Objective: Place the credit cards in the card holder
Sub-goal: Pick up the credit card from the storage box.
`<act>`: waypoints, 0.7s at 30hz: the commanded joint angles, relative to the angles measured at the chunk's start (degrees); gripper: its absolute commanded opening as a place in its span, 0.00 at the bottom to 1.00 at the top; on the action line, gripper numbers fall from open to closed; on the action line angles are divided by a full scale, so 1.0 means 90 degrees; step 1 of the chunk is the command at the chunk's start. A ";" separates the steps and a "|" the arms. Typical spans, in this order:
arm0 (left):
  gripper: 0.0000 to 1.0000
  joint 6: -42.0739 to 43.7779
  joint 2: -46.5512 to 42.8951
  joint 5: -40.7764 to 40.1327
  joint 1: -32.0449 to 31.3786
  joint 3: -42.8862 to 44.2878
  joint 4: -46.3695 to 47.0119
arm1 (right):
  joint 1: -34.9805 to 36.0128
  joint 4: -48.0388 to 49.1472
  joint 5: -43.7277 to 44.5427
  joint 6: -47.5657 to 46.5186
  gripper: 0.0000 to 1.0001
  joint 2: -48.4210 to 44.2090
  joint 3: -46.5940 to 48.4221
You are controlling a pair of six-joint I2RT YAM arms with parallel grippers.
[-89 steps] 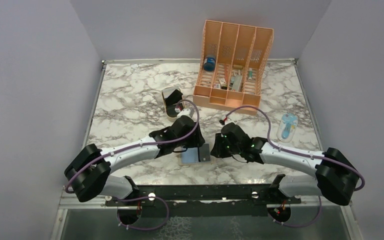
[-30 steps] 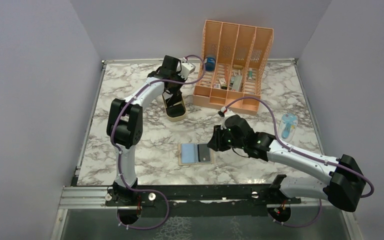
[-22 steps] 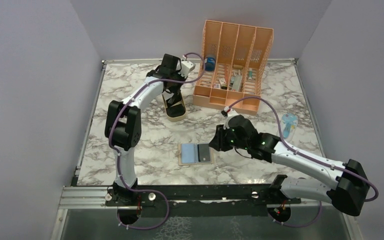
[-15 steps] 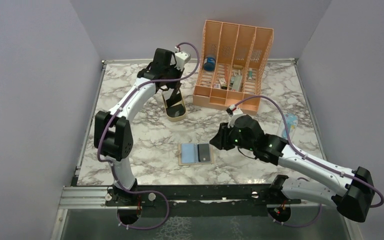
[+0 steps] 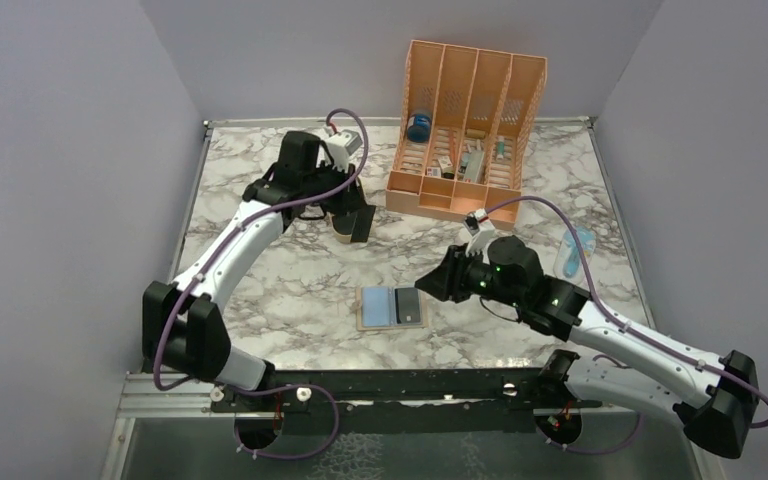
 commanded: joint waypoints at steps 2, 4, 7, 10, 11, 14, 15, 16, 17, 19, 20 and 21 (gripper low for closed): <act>0.00 -0.1000 -0.1130 0.1237 0.0005 -0.1149 0.0662 | 0.0032 0.0816 -0.0619 0.0430 0.33 -0.0217 -0.0089; 0.00 -0.1411 -0.1413 0.1746 -0.0001 -0.1586 0.1051 | 0.0029 0.0887 -0.0560 0.0560 0.36 -0.0195 -0.0099; 0.00 -0.2102 -0.1845 0.2113 -0.0001 -0.2291 0.1740 | 0.0032 0.0859 -0.0381 0.0756 0.43 -0.0076 -0.0069; 0.00 -0.2663 -0.2309 0.2367 0.0004 -0.2944 0.2436 | 0.0027 0.0924 -0.0247 0.0889 0.47 0.0033 -0.0062; 0.00 -0.2883 -0.2443 0.2412 0.0001 -0.3114 0.2642 | 0.0029 0.1049 -0.0249 0.0937 0.48 0.0070 -0.0090; 0.00 -0.3649 -0.2813 0.2641 -0.0001 -0.3642 0.3458 | 0.0030 0.1592 -0.0565 0.0982 0.48 0.0193 -0.0220; 0.00 -0.3897 -0.2921 0.2693 -0.0001 -0.3807 0.3721 | 0.0031 0.1751 -0.0699 0.0988 0.48 0.0259 -0.0225; 0.00 -0.4128 -0.3029 0.2693 0.0001 -0.3951 0.3946 | 0.0027 0.1851 -0.0839 0.0988 0.48 0.0351 -0.0221; 0.00 -0.4349 -0.3149 0.2698 0.0000 -0.4104 0.4204 | 0.0030 0.1947 -0.0959 0.0984 0.48 0.0437 -0.0196; 0.00 -0.4772 -0.3377 0.2712 -0.0001 -0.4382 0.4637 | 0.0032 0.2087 -0.1159 0.0979 0.47 0.0617 -0.0161; 0.00 -0.4870 -0.3466 0.2719 0.0001 -0.4462 0.4708 | 0.0033 0.2131 -0.1225 0.0992 0.45 0.0676 -0.0145; 0.00 -0.4922 -0.3530 0.2747 0.0004 -0.4509 0.4723 | 0.0029 0.2184 -0.1269 0.0995 0.44 0.0724 -0.0142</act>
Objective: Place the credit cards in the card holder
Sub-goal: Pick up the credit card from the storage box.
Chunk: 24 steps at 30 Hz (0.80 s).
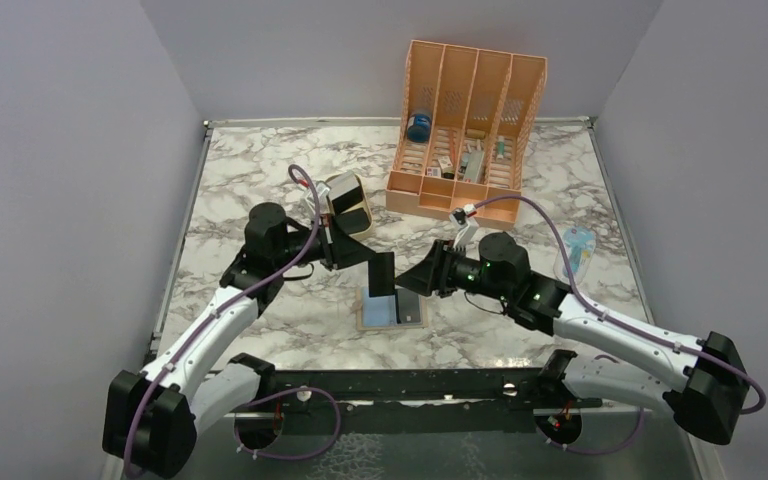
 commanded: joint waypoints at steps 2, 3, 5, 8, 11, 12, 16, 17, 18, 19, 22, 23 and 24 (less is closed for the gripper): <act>0.00 -0.1030 -0.0480 0.0440 -0.0001 -0.0359 0.1148 | 0.0032 0.0804 -0.0612 0.0115 0.41 0.0228 -0.0054; 0.00 -0.1071 -0.0538 0.0463 -0.0001 -0.0414 0.1162 | 0.0032 0.0891 -0.0642 0.0149 0.40 0.0242 -0.0091; 0.00 -0.1144 -0.0660 0.0490 -0.0001 -0.0511 0.1189 | 0.0032 0.0984 -0.0674 0.0172 0.38 0.0282 -0.0132; 0.00 -0.1282 -0.0810 0.0503 0.0005 -0.0666 0.1282 | 0.0033 0.0936 -0.0636 0.0163 0.38 0.0365 -0.0122; 0.00 -0.1396 -0.0858 0.0515 0.0005 -0.0765 0.1374 | 0.0032 0.1055 -0.0746 0.0158 0.37 0.0428 -0.0126; 0.00 -0.1439 -0.0868 0.0525 0.0000 -0.0788 0.1417 | 0.0027 0.1092 -0.0799 0.0165 0.35 0.0456 -0.0117; 0.00 -0.1533 -0.0863 0.0530 -0.0001 -0.0796 0.1485 | 0.0032 0.1113 -0.0860 0.0173 0.25 0.0465 -0.0138; 0.00 -0.1559 -0.0850 0.0528 -0.0001 -0.0791 0.1481 | 0.0025 0.1116 -0.0833 0.0178 0.21 0.0440 -0.0160; 0.00 -0.1605 -0.0838 0.0512 0.0000 -0.0795 0.1492 | 0.0032 0.1123 -0.0803 0.0182 0.17 0.0395 -0.0190; 0.00 -0.1637 -0.0829 0.0511 0.0000 -0.0775 0.1490 | 0.0033 0.1156 -0.0781 0.0195 0.13 0.0360 -0.0219; 0.00 -0.1753 -0.0832 0.0470 0.0004 -0.0771 0.1490 | 0.0033 0.1245 -0.0783 0.0207 0.02 0.0291 -0.0289; 0.00 -0.1784 -0.0830 0.0454 -0.0001 -0.0788 0.1495 | 0.0032 0.1275 -0.0786 0.0194 0.01 0.0286 -0.0310; 0.00 -0.1790 -0.0812 0.0449 -0.0001 -0.0797 0.1492 | 0.0028 0.1310 -0.0784 0.0179 0.01 0.0281 -0.0332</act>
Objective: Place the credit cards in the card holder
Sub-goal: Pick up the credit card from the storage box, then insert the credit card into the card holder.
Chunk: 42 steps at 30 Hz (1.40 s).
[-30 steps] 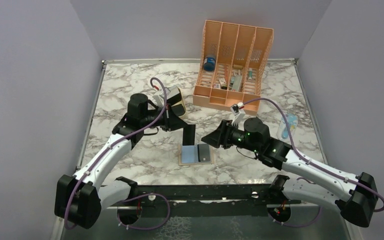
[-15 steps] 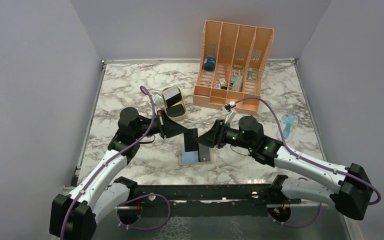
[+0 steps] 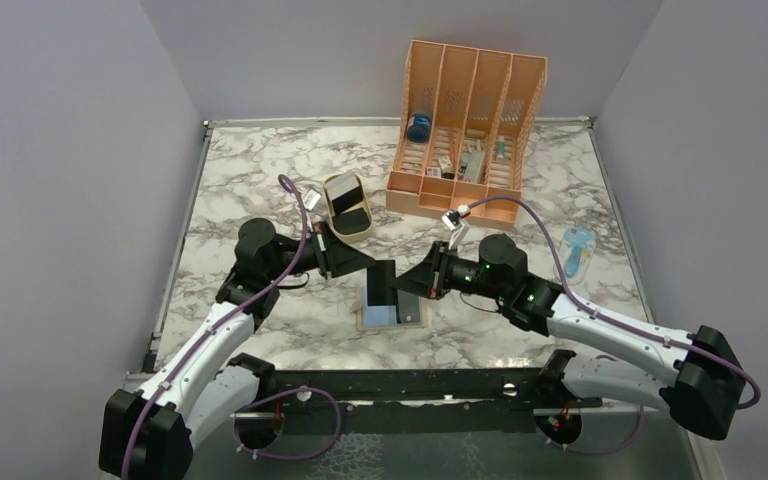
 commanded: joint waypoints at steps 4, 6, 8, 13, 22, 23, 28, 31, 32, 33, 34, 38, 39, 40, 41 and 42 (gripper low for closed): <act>0.07 -0.0292 0.0119 0.0148 -0.0001 -0.0054 0.0283 | 0.0033 0.0224 -0.0052 -0.0098 0.01 -0.0135 -0.0224; 0.34 -0.0317 0.0191 0.0100 -0.0001 -0.0105 0.0286 | 0.0024 0.0194 -0.0006 -0.0183 0.01 -0.0168 -0.0293; 0.49 -0.0257 0.0265 0.0051 0.0004 -0.0137 0.0191 | 0.0025 -0.0151 0.0273 -0.0357 0.01 -0.0164 -0.0265; 0.55 0.0843 0.0348 -0.0536 0.0006 0.0244 -0.1374 | 0.0027 -0.1230 0.1028 -0.0774 0.01 -0.0060 -0.0028; 0.51 0.2213 0.0852 -0.2214 -0.0001 0.0648 -0.3624 | 0.0019 -0.1548 0.1609 -0.1183 0.01 0.0799 0.0255; 0.51 0.2273 0.0932 -0.2240 -0.0008 0.0608 -0.3618 | 0.0015 -0.1541 0.1557 -0.1191 0.01 0.0943 0.0308; 0.48 0.2579 0.1450 -0.2251 -0.0019 0.0443 -0.3644 | -0.0133 -0.1367 0.1258 -0.1093 0.01 0.1478 0.0354; 0.52 0.2636 0.1629 -0.2290 -0.0072 0.0369 -0.3657 | -0.0312 -0.0967 0.0792 -0.0910 0.01 0.1616 0.0138; 0.53 0.2614 0.1659 -0.2305 -0.0104 0.0354 -0.3644 | -0.0347 -0.0873 0.0697 -0.0868 0.01 0.1652 0.0108; 0.54 0.2584 0.1695 -0.2363 -0.0146 0.0338 -0.3627 | -0.0368 -0.0827 0.0655 -0.0834 0.01 0.1703 0.0094; 0.55 0.2539 0.1717 -0.2454 -0.0178 0.0307 -0.3611 | -0.0398 -0.0779 0.0619 -0.0814 0.01 0.1758 0.0096; 0.58 0.2425 0.1978 -0.2782 -0.0273 0.0220 -0.3544 | -0.0572 -0.0656 0.0237 -0.0769 0.01 0.2111 0.0213; 0.58 0.2418 0.2044 -0.2865 -0.0295 0.0202 -0.3536 | -0.0614 -0.0628 0.0160 -0.0756 0.01 0.2207 0.0245; 0.58 0.2416 0.2083 -0.3029 -0.0344 0.0182 -0.3540 | -0.0627 -0.0593 0.0147 -0.0733 0.01 0.2297 0.0265; 0.58 0.2380 0.2093 -0.3226 -0.0415 0.0143 -0.3536 | -0.0644 -0.0505 0.0124 -0.0680 0.01 0.2362 0.0250; 0.58 0.2322 0.2078 -0.3414 -0.0481 0.0106 -0.3514 | -0.0662 -0.0405 0.0087 -0.0637 0.01 0.2446 0.0229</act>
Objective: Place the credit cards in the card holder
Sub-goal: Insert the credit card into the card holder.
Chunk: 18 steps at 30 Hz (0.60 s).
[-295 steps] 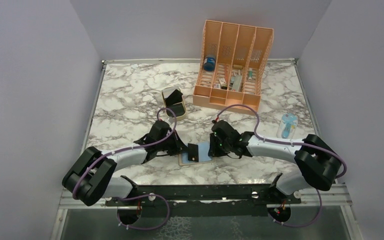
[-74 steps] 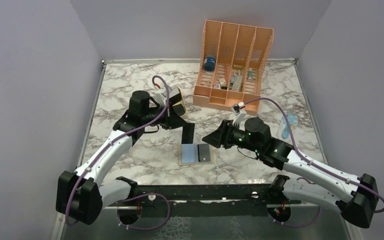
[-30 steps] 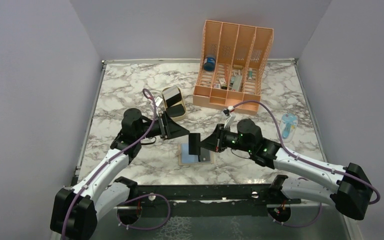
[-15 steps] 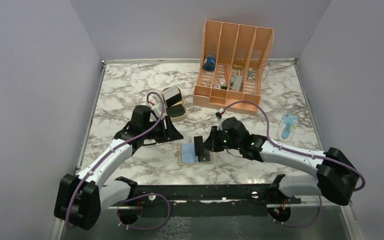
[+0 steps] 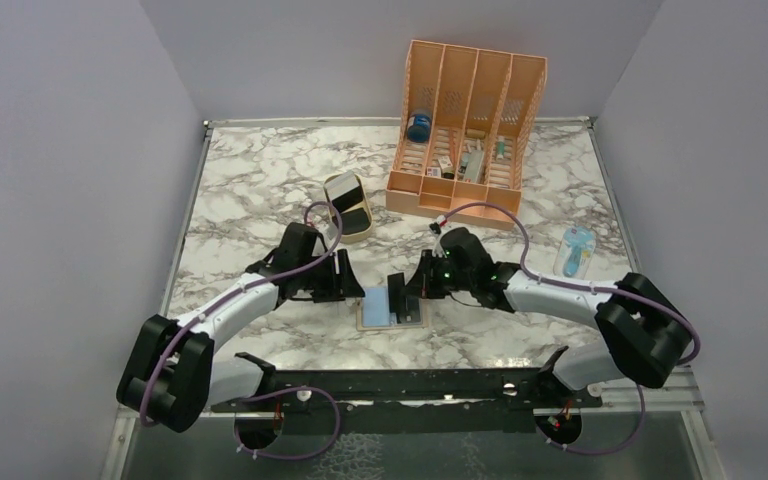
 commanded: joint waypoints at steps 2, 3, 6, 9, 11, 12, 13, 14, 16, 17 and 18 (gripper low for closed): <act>0.59 -0.0185 0.0081 -0.0961 -0.0318 -0.0262 0.0197 | -0.0137 0.0611 -0.0461 0.0232 0.01 0.0400 0.0072; 0.59 -0.0225 0.0116 -0.0967 -0.0354 -0.0295 0.0258 | -0.0156 0.0624 -0.0490 0.0238 0.01 0.0451 0.0100; 0.59 -0.0174 0.0319 -0.1183 -0.0457 -0.0307 0.0315 | -0.0198 0.0724 -0.0514 0.0249 0.01 0.0632 0.0128; 0.56 -0.0182 0.0435 -0.1396 -0.0525 -0.0363 0.0336 | -0.0242 0.0843 -0.0663 0.0341 0.01 0.0728 0.0028; 0.50 -0.0219 0.0426 -0.1483 -0.0567 -0.0410 0.0360 | -0.0243 0.0863 -0.0647 0.0333 0.01 0.0702 -0.0052; 0.46 -0.0245 0.0387 -0.1500 -0.0583 -0.0435 0.0389 | -0.0243 0.0867 -0.0582 0.0321 0.01 0.0679 -0.0111; 0.42 -0.0260 0.0332 -0.1524 -0.0603 -0.0468 0.0418 | -0.0243 0.0889 -0.0525 0.0321 0.01 0.0653 -0.0177; 0.39 -0.0272 0.0266 -0.1566 -0.0630 -0.0502 0.0445 | -0.0243 0.0934 -0.0480 0.0323 0.01 0.0638 -0.0250; 0.34 -0.0292 0.0175 -0.1636 -0.0649 -0.0555 0.0459 | -0.0258 0.1012 -0.0449 0.0309 0.01 0.0649 -0.0343; 0.31 -0.0305 0.0138 -0.1657 -0.0650 -0.0577 0.0466 | -0.0262 0.1011 -0.0448 0.0318 0.01 0.0664 -0.0369; 0.28 -0.0334 0.0108 -0.1669 -0.0658 -0.0621 0.0479 | -0.0262 0.1022 -0.0447 0.0335 0.01 0.0671 -0.0397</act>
